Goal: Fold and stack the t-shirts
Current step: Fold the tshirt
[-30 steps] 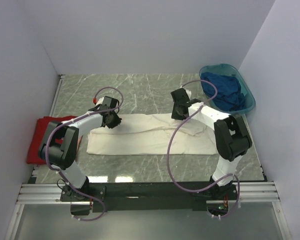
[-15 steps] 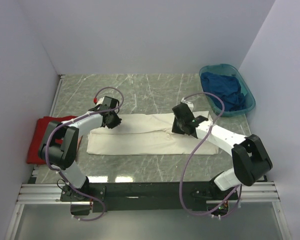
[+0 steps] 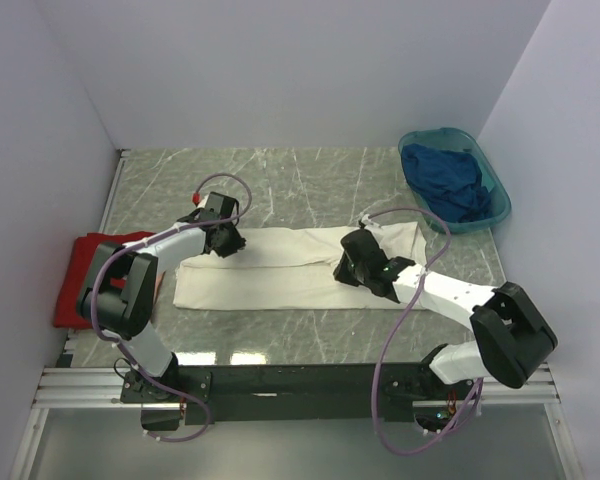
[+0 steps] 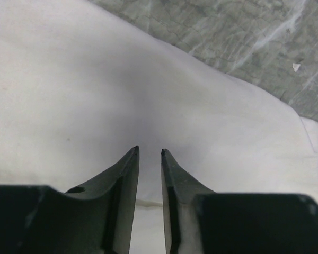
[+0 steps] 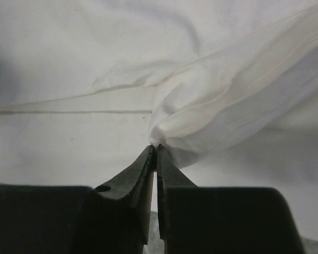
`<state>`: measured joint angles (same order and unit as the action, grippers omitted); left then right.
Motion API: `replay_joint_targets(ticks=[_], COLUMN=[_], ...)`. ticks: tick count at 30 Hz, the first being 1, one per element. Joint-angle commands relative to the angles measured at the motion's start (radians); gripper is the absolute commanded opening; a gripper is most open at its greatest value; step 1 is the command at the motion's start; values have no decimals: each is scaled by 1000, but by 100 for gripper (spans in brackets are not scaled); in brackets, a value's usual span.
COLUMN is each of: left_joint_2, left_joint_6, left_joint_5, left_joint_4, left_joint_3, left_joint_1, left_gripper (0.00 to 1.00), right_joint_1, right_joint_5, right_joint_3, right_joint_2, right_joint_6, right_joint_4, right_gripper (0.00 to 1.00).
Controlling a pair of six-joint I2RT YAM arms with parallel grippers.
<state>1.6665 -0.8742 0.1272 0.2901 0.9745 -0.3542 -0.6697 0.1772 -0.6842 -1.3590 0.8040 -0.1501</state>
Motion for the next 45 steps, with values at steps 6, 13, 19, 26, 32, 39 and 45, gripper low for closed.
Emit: replay_joint_targets(ticks=[6, 13, 19, 26, 32, 39, 45], left_joint_2=[-102, -111, -45, 97, 187, 236, 257], left_joint_6=[119, 211, 244, 271, 279, 276, 271], left_joint_5=[-75, -90, -115, -97, -73, -64, -51], left_joint_4=[-97, -118, -138, -89, -52, -34, -29], left_joint_3=[-2, 68, 163, 319, 395, 427, 429], left_joint_1=[-69, -210, -341, -477, -528, -562, -575], left_gripper=[38, 44, 47, 48, 50, 52, 51], right_joint_1=[-10, 34, 323, 495, 513, 515, 515], right_joint_5=[-7, 70, -9, -44, -85, -104, -130], right_joint_3=[-17, -69, -87, -133, -158, -189, -181], right_joint_2=[64, 187, 227, 105, -6, -69, -74], right_joint_6=[0, -46, -160, -242, -253, -235, -230], right_joint_4=[72, -107, -175, -151, -103, -71, -62], right_gripper=[34, 40, 40, 47, 47, 47, 39])
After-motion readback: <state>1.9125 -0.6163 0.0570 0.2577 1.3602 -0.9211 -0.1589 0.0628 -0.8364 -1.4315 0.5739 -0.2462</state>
